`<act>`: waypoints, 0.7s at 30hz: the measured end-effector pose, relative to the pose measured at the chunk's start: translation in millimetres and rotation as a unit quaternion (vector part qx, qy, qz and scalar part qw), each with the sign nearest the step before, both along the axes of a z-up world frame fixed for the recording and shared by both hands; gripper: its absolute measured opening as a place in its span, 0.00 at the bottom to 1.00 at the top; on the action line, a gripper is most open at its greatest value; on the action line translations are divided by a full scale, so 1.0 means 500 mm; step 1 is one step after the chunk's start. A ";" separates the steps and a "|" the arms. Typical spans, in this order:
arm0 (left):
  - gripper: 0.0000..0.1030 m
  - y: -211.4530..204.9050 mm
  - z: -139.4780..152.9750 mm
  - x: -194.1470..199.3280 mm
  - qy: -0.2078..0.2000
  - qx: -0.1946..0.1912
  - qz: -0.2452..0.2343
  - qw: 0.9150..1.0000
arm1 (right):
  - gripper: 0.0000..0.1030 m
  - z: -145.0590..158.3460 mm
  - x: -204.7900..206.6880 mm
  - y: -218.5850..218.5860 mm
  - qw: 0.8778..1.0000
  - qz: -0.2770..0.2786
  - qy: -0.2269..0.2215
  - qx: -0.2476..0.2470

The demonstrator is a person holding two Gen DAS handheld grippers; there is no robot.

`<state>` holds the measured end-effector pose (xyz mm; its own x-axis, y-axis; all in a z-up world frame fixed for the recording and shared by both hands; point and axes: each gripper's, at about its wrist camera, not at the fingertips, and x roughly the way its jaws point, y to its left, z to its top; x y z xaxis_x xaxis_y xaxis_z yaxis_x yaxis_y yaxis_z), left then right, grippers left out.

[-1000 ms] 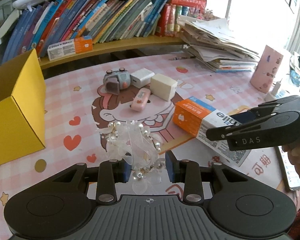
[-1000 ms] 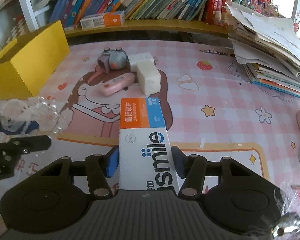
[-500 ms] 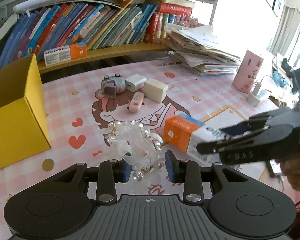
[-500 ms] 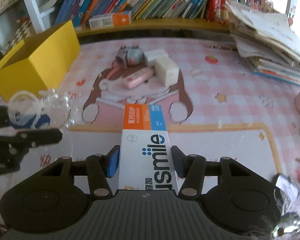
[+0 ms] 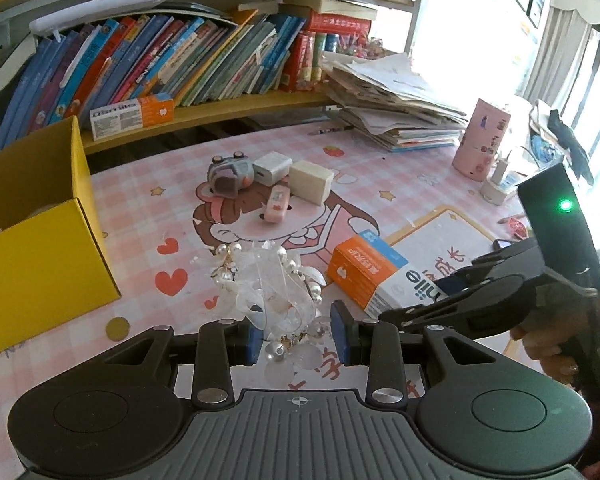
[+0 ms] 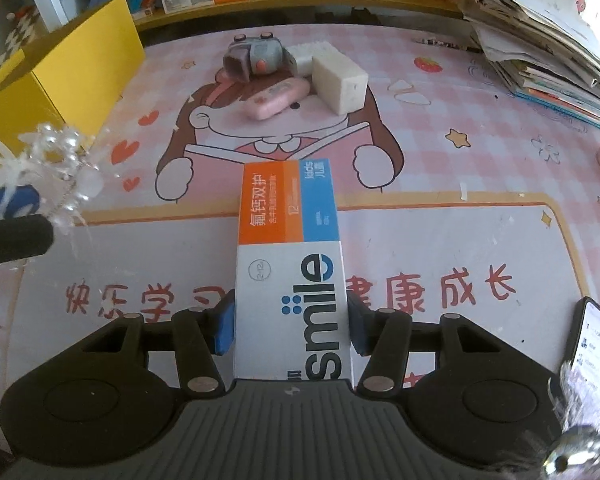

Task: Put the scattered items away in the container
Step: 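Carry lace with left gripper while right gripper carries usmile box to yellow box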

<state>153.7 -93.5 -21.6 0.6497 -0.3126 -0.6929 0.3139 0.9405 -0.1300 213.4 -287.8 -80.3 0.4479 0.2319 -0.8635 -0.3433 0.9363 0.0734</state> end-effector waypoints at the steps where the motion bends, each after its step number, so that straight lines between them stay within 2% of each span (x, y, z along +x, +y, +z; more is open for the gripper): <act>1: 0.32 0.001 0.002 -0.002 -0.002 0.000 -0.002 1.000 | 0.49 0.001 -0.001 0.000 1.000 -0.002 0.000 0.002; 13: 0.32 0.029 0.019 -0.028 -0.016 -0.006 -0.016 1.000 | 0.48 0.059 -0.043 0.013 0.998 -0.020 -0.013 0.065; 21: 0.32 0.057 0.029 -0.044 -0.028 -0.010 -0.023 0.999 | 0.49 0.091 -0.072 0.040 0.995 -0.027 -0.025 0.088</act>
